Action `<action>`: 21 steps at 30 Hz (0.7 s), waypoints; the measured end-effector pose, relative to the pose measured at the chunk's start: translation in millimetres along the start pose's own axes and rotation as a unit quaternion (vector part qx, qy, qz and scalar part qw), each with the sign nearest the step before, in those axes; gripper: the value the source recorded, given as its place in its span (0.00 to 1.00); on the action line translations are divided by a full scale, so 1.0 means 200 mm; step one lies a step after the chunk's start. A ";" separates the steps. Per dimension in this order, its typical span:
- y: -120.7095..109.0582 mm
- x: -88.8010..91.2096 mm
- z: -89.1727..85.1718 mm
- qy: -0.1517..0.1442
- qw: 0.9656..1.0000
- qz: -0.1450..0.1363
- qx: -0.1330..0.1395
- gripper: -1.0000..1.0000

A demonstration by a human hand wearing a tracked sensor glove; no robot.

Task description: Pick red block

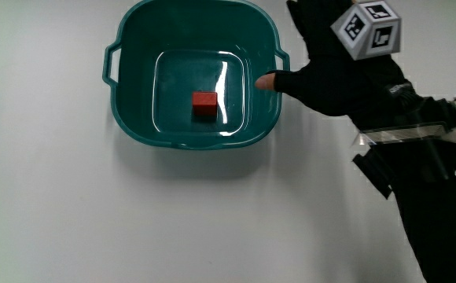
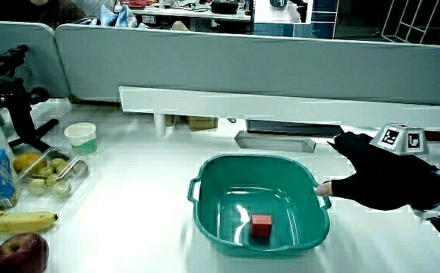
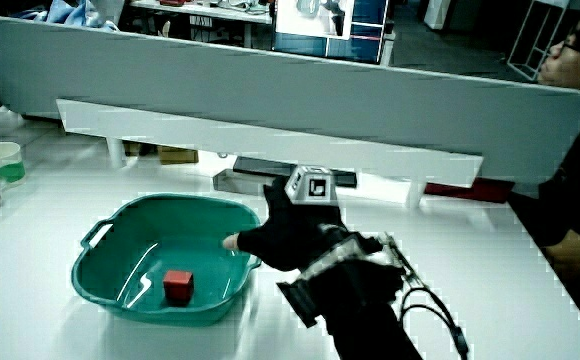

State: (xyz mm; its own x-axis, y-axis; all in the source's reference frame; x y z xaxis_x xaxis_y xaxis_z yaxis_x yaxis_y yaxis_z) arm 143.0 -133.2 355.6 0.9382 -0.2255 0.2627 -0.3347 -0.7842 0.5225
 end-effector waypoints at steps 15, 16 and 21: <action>0.14 -0.30 -0.08 -0.031 0.995 0.057 -0.075 0.50; 0.14 -0.32 -0.09 -0.027 0.995 0.064 -0.074 0.50; 0.19 -0.38 -0.14 -0.068 0.993 0.044 -0.091 0.50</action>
State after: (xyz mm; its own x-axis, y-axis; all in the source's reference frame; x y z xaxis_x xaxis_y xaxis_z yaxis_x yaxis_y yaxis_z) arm 57.1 -128.6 378.5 0.9035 -0.3740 0.2093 -0.4154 -0.6437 0.6427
